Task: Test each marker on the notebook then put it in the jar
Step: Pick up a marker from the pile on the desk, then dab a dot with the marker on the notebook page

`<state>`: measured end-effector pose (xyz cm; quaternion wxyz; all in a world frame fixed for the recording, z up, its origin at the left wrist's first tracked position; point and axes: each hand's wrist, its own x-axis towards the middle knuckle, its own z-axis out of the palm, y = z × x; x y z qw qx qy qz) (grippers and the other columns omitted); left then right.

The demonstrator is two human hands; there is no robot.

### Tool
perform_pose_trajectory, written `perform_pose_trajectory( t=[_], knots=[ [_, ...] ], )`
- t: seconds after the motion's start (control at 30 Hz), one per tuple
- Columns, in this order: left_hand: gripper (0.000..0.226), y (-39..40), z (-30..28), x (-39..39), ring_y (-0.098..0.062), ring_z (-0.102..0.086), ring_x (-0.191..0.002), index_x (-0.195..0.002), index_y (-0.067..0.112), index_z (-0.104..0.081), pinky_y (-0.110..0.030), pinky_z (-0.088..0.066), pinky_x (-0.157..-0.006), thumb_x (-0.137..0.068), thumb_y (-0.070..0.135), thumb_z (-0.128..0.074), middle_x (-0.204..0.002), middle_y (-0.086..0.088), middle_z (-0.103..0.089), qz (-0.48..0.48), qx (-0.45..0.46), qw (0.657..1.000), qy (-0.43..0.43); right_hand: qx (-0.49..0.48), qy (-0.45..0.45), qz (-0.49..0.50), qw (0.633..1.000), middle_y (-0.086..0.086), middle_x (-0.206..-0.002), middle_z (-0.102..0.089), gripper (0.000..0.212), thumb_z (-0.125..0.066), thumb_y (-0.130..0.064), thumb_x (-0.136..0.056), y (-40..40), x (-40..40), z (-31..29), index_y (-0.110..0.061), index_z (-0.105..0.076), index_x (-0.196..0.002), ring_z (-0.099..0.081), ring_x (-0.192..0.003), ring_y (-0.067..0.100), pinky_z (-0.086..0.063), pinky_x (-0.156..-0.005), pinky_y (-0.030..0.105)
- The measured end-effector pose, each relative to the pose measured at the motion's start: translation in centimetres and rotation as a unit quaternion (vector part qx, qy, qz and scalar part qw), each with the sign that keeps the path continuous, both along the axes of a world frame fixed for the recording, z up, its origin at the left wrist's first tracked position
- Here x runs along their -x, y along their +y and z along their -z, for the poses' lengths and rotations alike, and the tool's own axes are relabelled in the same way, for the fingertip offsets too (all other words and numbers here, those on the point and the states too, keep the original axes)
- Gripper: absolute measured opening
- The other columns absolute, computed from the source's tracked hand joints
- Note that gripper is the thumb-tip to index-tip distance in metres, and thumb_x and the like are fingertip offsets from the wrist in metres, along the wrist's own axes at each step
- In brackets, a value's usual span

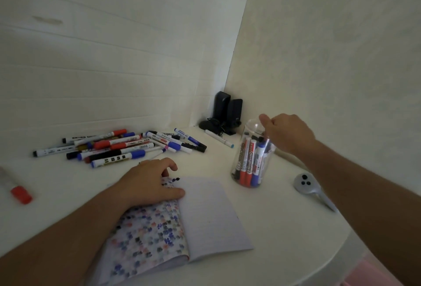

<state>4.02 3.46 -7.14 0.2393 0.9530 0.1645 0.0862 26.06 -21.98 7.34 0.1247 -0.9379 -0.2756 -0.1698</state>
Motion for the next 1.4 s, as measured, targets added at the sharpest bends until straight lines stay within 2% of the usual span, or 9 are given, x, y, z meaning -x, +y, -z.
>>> perform_pose_trajectory(
  t=[0.17, 0.3, 0.47, 0.6, 0.8, 1.03, 1.17, 1.3, 1.4],
  knots=[
    [0.084, 0.6, 0.3, -0.2, -0.003, -0.054, -0.103, -0.127, 0.052, -0.045, -0.036, -0.053, -0.095, -0.057, 0.094, -0.061, -0.108, 0.024, -0.054, -0.025, -0.024, 0.999, 0.019, -0.268, -0.099, -0.147, 0.947, -0.004, -0.073, -0.069, 0.058, -0.034, -0.051, -0.108, 1.1, 2.8, 1.0, -0.018, -0.075, -0.084, -0.065, -0.071, 0.018, -0.052, -0.071, 0.036],
    [0.085, 1.2, 0.1, 0.0, -0.01, -0.047, -0.11, -0.127, 0.049, -0.045, -0.037, -0.046, -0.098, -0.057, 0.095, -0.062, -0.111, 0.019, -0.053, -0.061, -0.051, 0.997, 0.019, -0.139, 0.01, -0.293, 0.946, -0.003, -0.077, -0.065, 0.041, -0.049, -0.041, -0.106, 5.9, 6.8, 5.2, -0.015, -0.071, -0.083, -0.06, -0.073, 0.013, -0.052, -0.073, 0.041],
    [0.054, 3.3, 0.4, 0.4, -0.013, -0.045, -0.108, -0.115, 0.045, -0.056, -0.039, -0.042, -0.095, -0.076, 0.082, -0.056, -0.108, 0.016, -0.053, -0.117, -0.09, 0.983, -0.112, 0.036, 0.173, -0.311, 0.934, -0.014, -0.117, -0.064, 0.028, -0.056, -0.042, -0.104, 12.1, 7.4, 11.1, -0.035, -0.066, -0.13, -0.061, -0.096, 0.005, -0.051, -0.089, 0.029],
    [0.021, 6.2, 1.1, 0.5, -0.024, -0.056, -0.108, -0.104, 0.038, -0.071, -0.041, -0.043, -0.092, -0.086, 0.049, -0.067, -0.105, 0.005, -0.062, -0.215, -0.177, 0.946, -0.166, -0.073, 0.222, -0.284, 0.93, -0.015, -0.107, -0.069, 0.02, -0.053, -0.042, -0.104, 14.4, 6.2, 14.0, -0.037, -0.072, -0.107, -0.061, -0.096, 0.005, -0.049, -0.086, 0.03],
    [0.045, 6.2, 1.4, -1.1, -0.023, -0.052, -0.109, -0.108, 0.045, -0.075, -0.04, -0.041, -0.092, -0.085, 0.075, -0.051, -0.11, 0.006, -0.066, -0.254, -0.233, 0.938, -0.029, -0.242, 0.338, -0.277, 0.866, -0.011, -0.094, -0.071, 0.025, -0.049, -0.041, -0.107, 13.4, 5.7, 14.6, -0.033, -0.072, -0.1, -0.065, -0.082, 0.002, -0.047, -0.075, 0.022],
    [0.021, 5.1, -0.3, -0.8, -0.019, -0.061, -0.094, -0.091, 0.039, -0.075, -0.041, -0.044, -0.085, -0.086, 0.056, -0.063, -0.088, 0.012, -0.067, -0.261, -0.263, 0.922, -0.115, -0.217, 0.291, -0.297, 0.883, -0.016, -0.098, -0.069, 0.014, -0.061, -0.028, -0.102, 13.1, 5.6, 14.6, -0.034, -0.072, -0.097, -0.064, -0.087, 0.004, -0.047, -0.075, 0.018],
    [0.013, 3.5, -2.3, 0.6, -0.013, -0.06, -0.079, -0.092, 0.038, -0.07, -0.043, -0.05, -0.085, -0.088, 0.05, -0.07, -0.071, 0.024, -0.056, -0.238, -0.219, 0.917, -0.234, -0.234, 0.225, -0.327, 0.888, -0.016, -0.085, -0.066, 0.026, -0.067, -0.024, -0.098, 12.7, 5.9, 14.1, -0.037, -0.071, -0.12, -0.059, -0.074, 0.002, -0.043, -0.07, 0.014],
    [0.012, 0.7, -3.1, 1.2, -0.01, -0.058, -0.075, -0.09, 0.032, -0.07, -0.043, -0.049, -0.081, -0.086, 0.041, -0.076, -0.075, 0.018, -0.062, -0.15, -0.193, 0.91, -0.334, -0.208, 0.144, -0.371, 0.894, -0.011, -0.082, -0.063, 0.059, -0.073, -0.034, -0.095, 12.6, 6.9, 13.5, -0.044, -0.05, -0.149, -0.059, -0.075, 0.005, -0.048, -0.073, 0.016],
    [0.017, -1.9, -3.4, 1.3, -0.002, -0.056, -0.08, -0.092, 0.026, -0.071, -0.029, -0.047, -0.078, -0.085, 0.041, -0.076, -0.082, 0.022, -0.061, -0.04, -0.166, 0.916, -0.363, -0.201, 0.116, -0.371, 0.899, -0.012, -0.081, -0.064, 0.043, -0.07, -0.043, -0.091, 12.6, 7.5, 13.3, -0.04, -0.065, -0.133, -0.059, -0.073, 0.005, -0.051, -0.071, 0.024]
  ],
)
